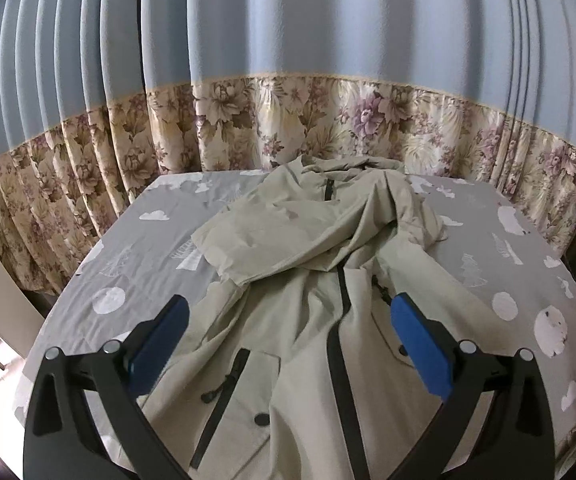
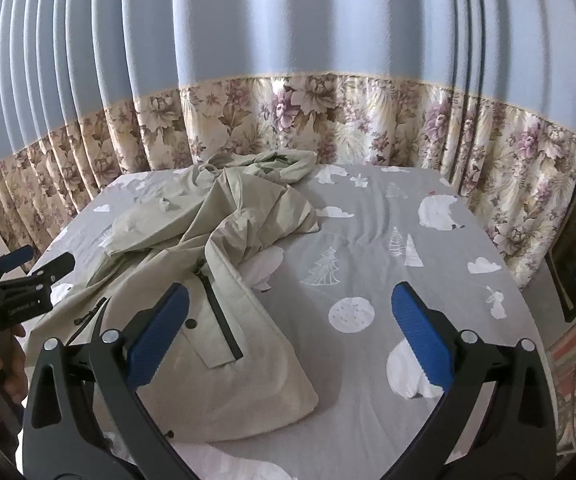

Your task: Fold large clothes

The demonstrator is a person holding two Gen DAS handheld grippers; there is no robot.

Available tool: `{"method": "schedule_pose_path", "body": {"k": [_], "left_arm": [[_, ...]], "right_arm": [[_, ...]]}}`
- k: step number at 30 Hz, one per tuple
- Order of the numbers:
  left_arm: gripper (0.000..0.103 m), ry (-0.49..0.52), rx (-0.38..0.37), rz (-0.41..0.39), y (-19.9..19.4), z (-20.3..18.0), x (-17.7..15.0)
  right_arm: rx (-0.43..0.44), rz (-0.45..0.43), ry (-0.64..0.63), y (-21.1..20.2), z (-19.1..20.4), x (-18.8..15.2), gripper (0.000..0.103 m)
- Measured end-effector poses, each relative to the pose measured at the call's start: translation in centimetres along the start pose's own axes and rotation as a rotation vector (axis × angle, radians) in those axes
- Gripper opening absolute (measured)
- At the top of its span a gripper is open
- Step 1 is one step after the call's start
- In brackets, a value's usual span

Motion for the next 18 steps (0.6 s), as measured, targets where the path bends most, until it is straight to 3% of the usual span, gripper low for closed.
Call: {"method": "schedule_pose_path", "body": {"k": [10, 18], "left_arm": [[0.101, 0.003, -0.012, 0.022, 4.1, -0.1, 2.3], [0.101, -0.023, -0.022, 0.024, 3.4, 0.3, 1.9]], "right_arm": [[-0.019, 0.009, -0.008, 3.6, -0.4, 2.4, 0.100], [-0.015, 0.025, -0.009, 4.2, -0.2, 2.1, 0.100]]}}
Point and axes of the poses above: each gripper's, at about its wrist camera, not at the fingertips, and y roughly the way its jaws point, z to its left, x to its top, the point moved 6 cm from there along y, roughly the way its jaws point, and after that the axes turned 9 degrees about z, right-handed, at the moved point
